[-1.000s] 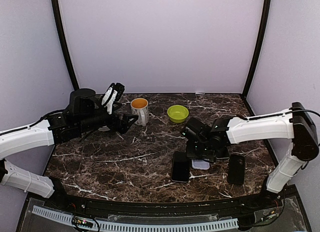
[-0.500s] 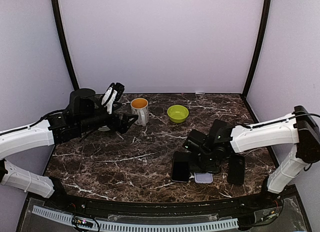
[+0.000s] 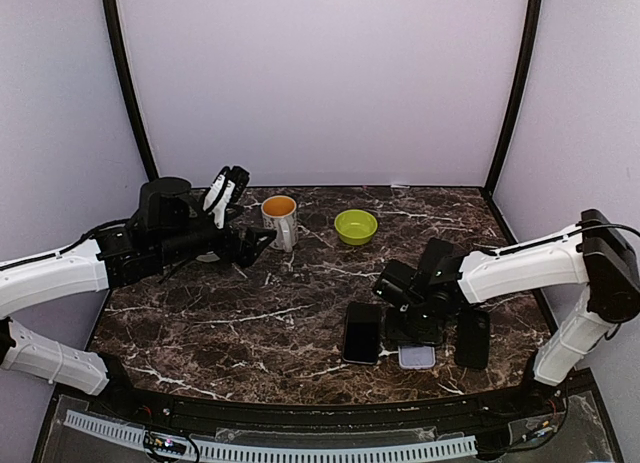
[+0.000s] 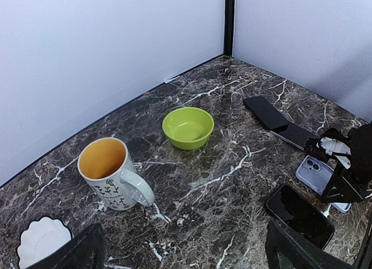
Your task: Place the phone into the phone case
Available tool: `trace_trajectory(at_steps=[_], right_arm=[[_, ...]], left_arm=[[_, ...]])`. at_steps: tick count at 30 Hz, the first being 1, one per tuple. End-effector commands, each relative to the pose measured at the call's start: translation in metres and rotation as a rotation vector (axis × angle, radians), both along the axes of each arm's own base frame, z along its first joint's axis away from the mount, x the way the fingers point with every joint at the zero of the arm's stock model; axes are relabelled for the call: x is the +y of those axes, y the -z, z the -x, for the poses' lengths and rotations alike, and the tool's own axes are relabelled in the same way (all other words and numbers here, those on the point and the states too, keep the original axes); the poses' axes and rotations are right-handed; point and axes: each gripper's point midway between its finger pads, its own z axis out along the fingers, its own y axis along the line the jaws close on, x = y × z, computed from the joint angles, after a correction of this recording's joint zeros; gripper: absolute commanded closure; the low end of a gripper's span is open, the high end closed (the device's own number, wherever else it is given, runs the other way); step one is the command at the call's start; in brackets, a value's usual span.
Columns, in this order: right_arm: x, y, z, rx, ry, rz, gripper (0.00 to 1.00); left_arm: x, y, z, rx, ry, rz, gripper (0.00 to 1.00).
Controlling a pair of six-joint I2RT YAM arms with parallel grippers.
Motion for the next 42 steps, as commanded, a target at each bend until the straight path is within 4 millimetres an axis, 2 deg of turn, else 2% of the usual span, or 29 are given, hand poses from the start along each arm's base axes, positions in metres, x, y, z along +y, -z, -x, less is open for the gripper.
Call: trace_trajectory(at_steps=[1, 4, 6, 7, 8, 11, 13, 14, 20, 25, 30, 36, 42], right_arm=[[0.002, -0.014, -0.013, -0.027, -0.041, 0.038, 0.69], [0.000, -0.026, -0.020, -0.049, -0.053, 0.087, 0.66], [0.007, -0.034, -0.025, -0.068, -0.059, 0.075, 0.64], [0.014, -0.037, -0.028, -0.077, -0.062, 0.049, 0.59], [0.024, -0.040, -0.030, -0.085, -0.063, 0.011, 0.52], [0.045, -0.043, -0.037, -0.102, -0.045, -0.072, 0.18], [0.053, -0.041, -0.041, -0.108, -0.035, -0.075, 0.04], [0.056, -0.039, -0.042, -0.108, -0.030, -0.068, 0.02], [0.065, -0.013, -0.037, -0.064, -0.042, 0.005, 0.01], [0.079, -0.009, -0.036, -0.069, -0.070, 0.037, 0.03], [0.090, 0.003, -0.022, -0.033, -0.101, 0.056, 0.06], [0.091, 0.008, -0.011, -0.029, -0.112, 0.100, 0.15], [0.123, 0.006, -0.005, -0.034, -0.152, 0.084, 0.21]], left_arm=[[0.003, -0.001, -0.001, -0.016, -0.004, -0.003, 0.02], [0.001, 0.000, 0.000, -0.012, 0.010, 0.000, 0.01], [0.000, 0.001, 0.001, -0.009, 0.017, 0.000, 0.01], [0.000, 0.001, 0.001, -0.008, 0.017, -0.001, 0.01], [0.000, 0.001, 0.001, -0.009, 0.017, -0.002, 0.01], [0.000, 0.004, 0.000, -0.008, 0.013, -0.009, 0.01], [-0.001, 0.004, 0.000, -0.005, 0.017, -0.009, 0.01], [-0.001, 0.004, 0.001, -0.003, 0.020, -0.008, 0.01], [-0.002, 0.003, 0.002, -0.001, 0.027, 0.001, 0.01], [-0.003, 0.003, 0.003, 0.000, 0.032, 0.004, 0.01], [-0.002, 0.002, 0.003, -0.001, 0.034, 0.005, 0.01], [-0.003, 0.000, 0.004, -0.004, 0.039, 0.010, 0.01], [-0.002, -0.004, 0.005, -0.009, 0.039, 0.018, 0.01]])
